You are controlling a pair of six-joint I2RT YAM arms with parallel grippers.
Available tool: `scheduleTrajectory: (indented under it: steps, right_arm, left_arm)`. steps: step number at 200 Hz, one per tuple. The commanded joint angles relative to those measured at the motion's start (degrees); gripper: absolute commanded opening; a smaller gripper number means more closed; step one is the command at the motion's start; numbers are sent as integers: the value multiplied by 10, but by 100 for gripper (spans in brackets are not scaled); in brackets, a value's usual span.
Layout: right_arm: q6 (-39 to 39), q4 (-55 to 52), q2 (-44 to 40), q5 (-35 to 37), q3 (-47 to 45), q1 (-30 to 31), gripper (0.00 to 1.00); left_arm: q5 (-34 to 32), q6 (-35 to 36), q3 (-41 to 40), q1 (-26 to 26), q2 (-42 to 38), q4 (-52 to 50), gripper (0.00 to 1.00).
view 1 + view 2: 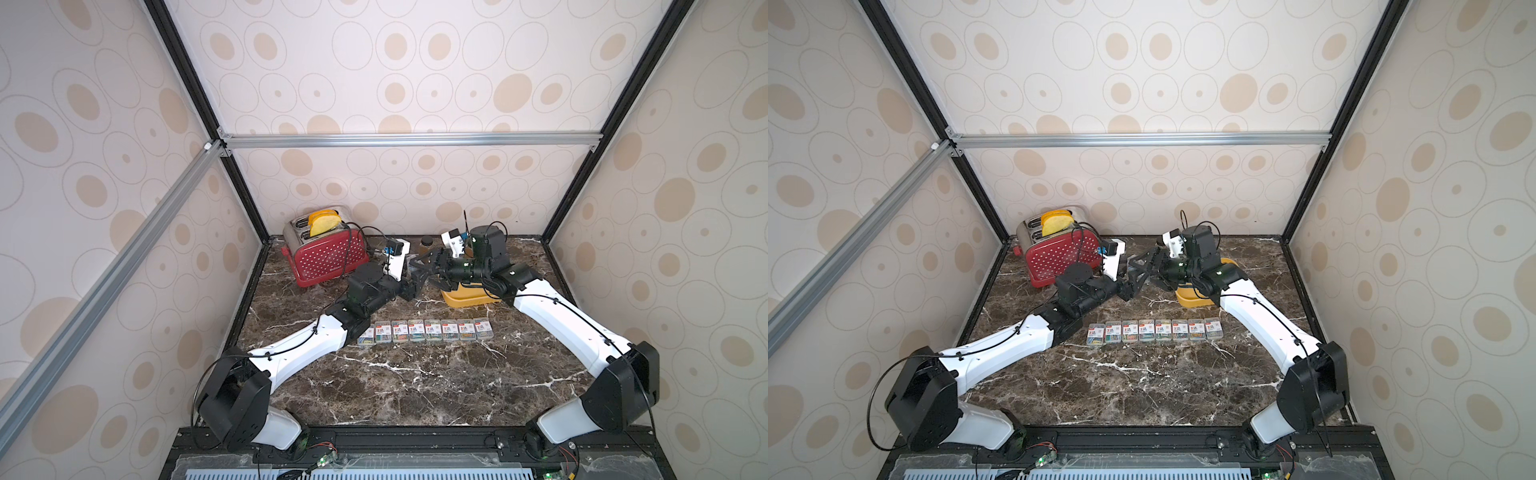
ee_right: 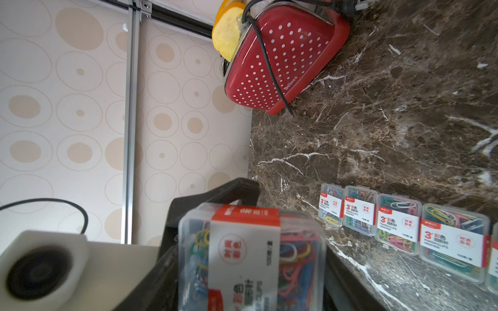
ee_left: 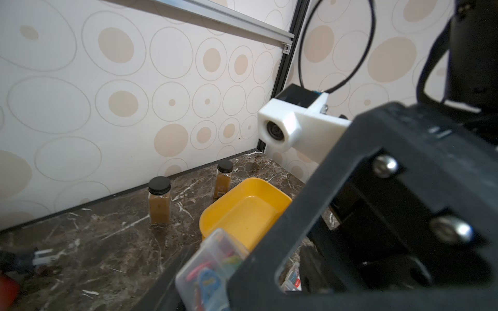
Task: Take the paper clips out of the storage box
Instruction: Pick up the boxed paper clips from the storage box.
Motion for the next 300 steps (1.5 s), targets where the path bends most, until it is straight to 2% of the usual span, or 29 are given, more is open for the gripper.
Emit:
scheduleTrajectory:
  steps: [1, 54, 78, 89, 113, 132, 149, 181, 220, 259, 300]
  right_arm:
    - [-11, 1, -13, -11, 7, 1, 41]
    - [-25, -1, -9, -9, 15, 1, 45]
    - [-53, -18, -7, -6, 27, 1, 58]
    - [-81, -38, -4, -4, 39, 0, 67]
    - [-143, -78, -2, -12, 63, -11, 80]
    - [-196, -109, -9, -15, 78, -24, 85]
    - [-237, -130, -17, -25, 85, -36, 87]
    - [-316, -176, -33, -40, 75, -50, 86]
    - [-433, -255, -52, 10, 58, -49, 82]
    - [-486, -244, -102, 75, -21, -46, 78]
    - [-528, -241, -140, 134, -77, -25, 77]
  left_arm:
    - [-30, -6, 6, 8, -12, -20, 46]
    - [-19, -12, 12, 8, -18, -38, 22]
    - [-10, 0, 17, 9, -27, -66, 20]
    - [-2, 7, 29, 10, -31, -99, 14]
    - [49, 18, 38, 23, -43, -132, 1]
    - [97, 12, 47, 45, -51, -170, 0]
    - [148, 4, 64, 67, -53, -219, 0]
    - [192, 32, 83, 77, -72, -307, 0]
    - [197, 32, 82, 78, -97, -357, 0]
    - [222, 17, 120, 81, -64, -432, 0]
    - [236, -58, 124, 83, -34, -396, 0]
